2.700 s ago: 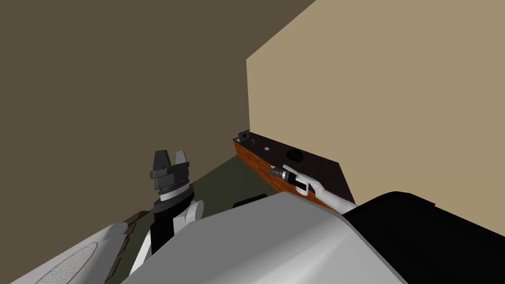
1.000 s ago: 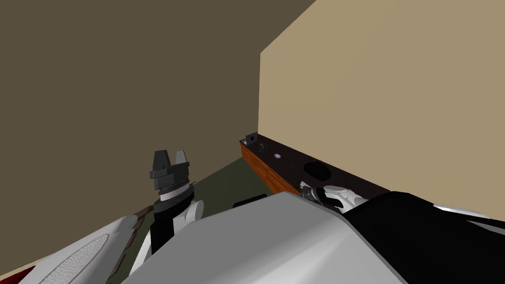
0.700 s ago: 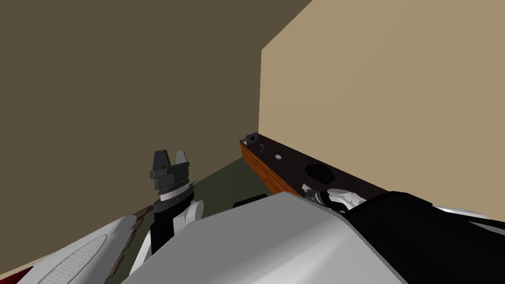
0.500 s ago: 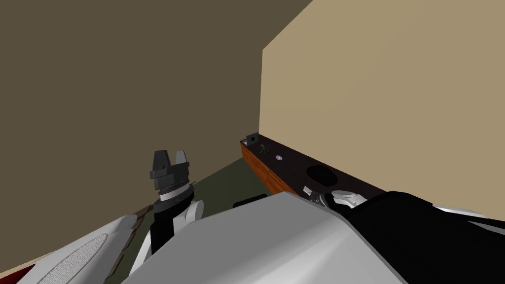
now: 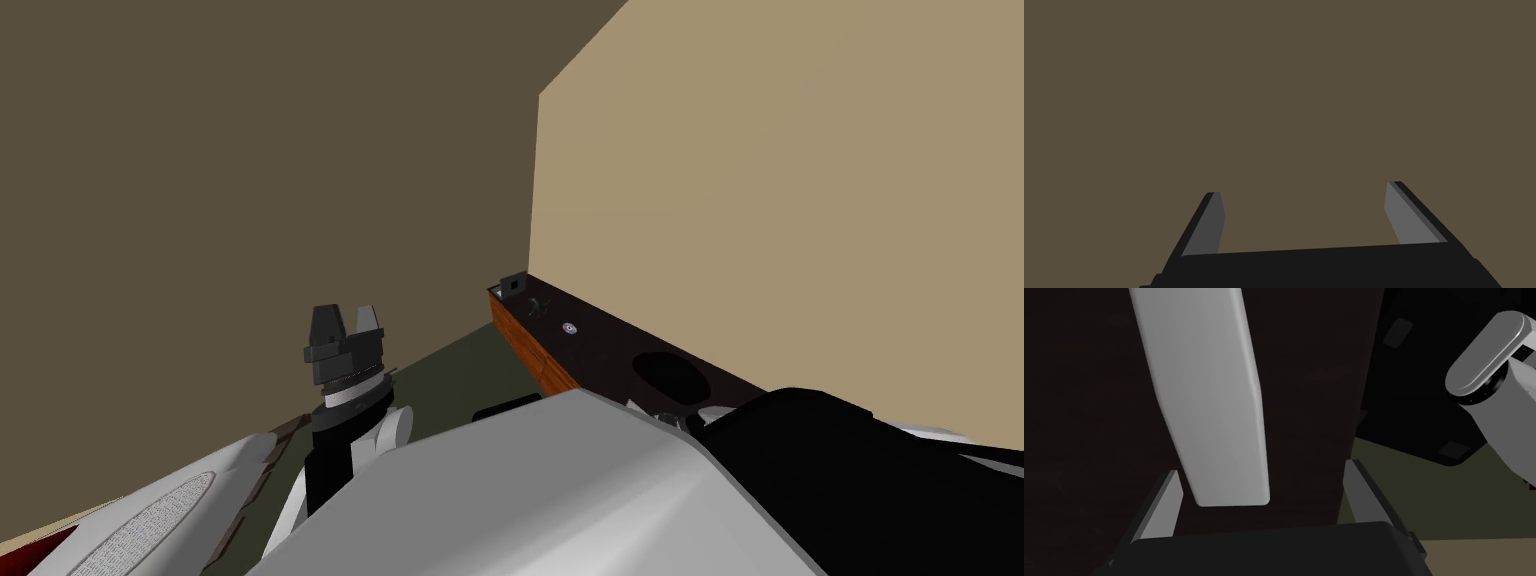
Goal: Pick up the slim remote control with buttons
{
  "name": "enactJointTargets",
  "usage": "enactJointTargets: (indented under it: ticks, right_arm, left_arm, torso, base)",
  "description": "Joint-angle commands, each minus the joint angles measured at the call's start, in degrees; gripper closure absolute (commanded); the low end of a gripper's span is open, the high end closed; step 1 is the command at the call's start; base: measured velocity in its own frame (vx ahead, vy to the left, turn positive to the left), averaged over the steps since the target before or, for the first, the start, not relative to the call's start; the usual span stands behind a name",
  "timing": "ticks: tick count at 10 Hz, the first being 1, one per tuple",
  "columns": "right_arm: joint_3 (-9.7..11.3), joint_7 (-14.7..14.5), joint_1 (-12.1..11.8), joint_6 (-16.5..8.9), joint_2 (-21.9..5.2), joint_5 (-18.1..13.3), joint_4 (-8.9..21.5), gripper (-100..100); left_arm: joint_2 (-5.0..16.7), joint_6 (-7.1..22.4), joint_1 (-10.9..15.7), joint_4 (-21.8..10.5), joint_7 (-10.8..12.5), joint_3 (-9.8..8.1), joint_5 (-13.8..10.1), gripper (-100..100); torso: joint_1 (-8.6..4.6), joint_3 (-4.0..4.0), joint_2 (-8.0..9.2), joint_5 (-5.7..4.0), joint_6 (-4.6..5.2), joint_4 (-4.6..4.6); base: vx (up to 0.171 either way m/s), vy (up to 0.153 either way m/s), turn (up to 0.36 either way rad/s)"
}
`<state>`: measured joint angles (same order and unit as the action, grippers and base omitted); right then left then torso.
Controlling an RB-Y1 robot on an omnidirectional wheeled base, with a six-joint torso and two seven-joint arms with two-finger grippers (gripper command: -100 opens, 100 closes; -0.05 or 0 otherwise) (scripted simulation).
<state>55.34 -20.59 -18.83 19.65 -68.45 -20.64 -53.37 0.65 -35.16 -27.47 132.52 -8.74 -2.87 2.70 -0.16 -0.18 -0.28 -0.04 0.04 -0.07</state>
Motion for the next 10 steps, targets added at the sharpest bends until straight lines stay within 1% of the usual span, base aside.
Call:
enactJointTargets:
  ticks: [1,4,5,6,7,8,9,10]
  right_arm:
    - [2.5,-0.3,-0.8,-1.0,-0.1,0.9,0.3,-100]
    - [5.9,-1.2,-1.7,-1.3,1.6,2.5,2.6,-100]
    - [7.1,-1.6,-1.9,-1.4,2.8,3.1,3.3,-100]
    - [6.0,-1.8,-1.8,-0.7,2.7,2.7,4.0,-100]
    - [6.1,-1.9,-1.9,-0.6,2.8,2.8,4.1,0]
    - [6.0,-1.1,-1.7,-1.0,4.5,3.0,5.5,-100]
    - [6.0,-0.8,-1.7,-1.1,5.1,3.1,6.0,-100]
    - [6.0,0.0,-1.5,-1.4,6.9,3.3,7.3,-100]
  left_arm:
    - [0.0,0.0,0.0,0.0,0.0,0.00,0.0,0]
    - [0.0,0.0,0.0,0.0,0.0,0.00,0.0,0]
    - [0.0,0.0,0.0,0.0,0.0,0.00,0.0,0]
    - [0.0,0.0,0.0,0.0,0.0,0.00,0.0,0]
    - [0.0,0.0,0.0,0.0,0.0,0.00,0.0,0]
    - [0.0,0.0,0.0,0.0,0.0,0.00,0.0,0]
    - [0.0,0.0,0.0,0.0,0.0,0.01,0.0,0]
    - [0.0,0.0,0.0,0.0,0.0,0.01,0.0,0]
  torso:
    - [0.00,0.00,0.00,0.00,0.00,0.00]
    - [-0.08,0.00,-0.01,-0.02,-0.01,0.00]
    - [-0.07,-0.01,-0.02,-0.02,-0.01,0.00]
    - [-0.10,-0.01,-0.01,-0.03,-0.01,0.00]
    - [0.06,0.07,0.13,0.00,-0.01,0.03]
    - [0.19,0.14,0.25,0.04,0.00,0.06]
    - [0.22,0.24,0.42,0.05,-0.06,0.09]
    - [0.20,0.32,0.57,0.04,0.00,0.13]
  base:
    - [0.090,-0.075,0.085]
    - [0.094,-0.085,0.067]
    - [0.092,-0.093,0.063]
    - [0.038,-0.045,0.017]
    - [0.007,-0.008,0.001]
    - [-0.045,-0.011,0.230]
    - [-0.082,-0.018,0.171]
    - [-0.115,-0.028,0.269]
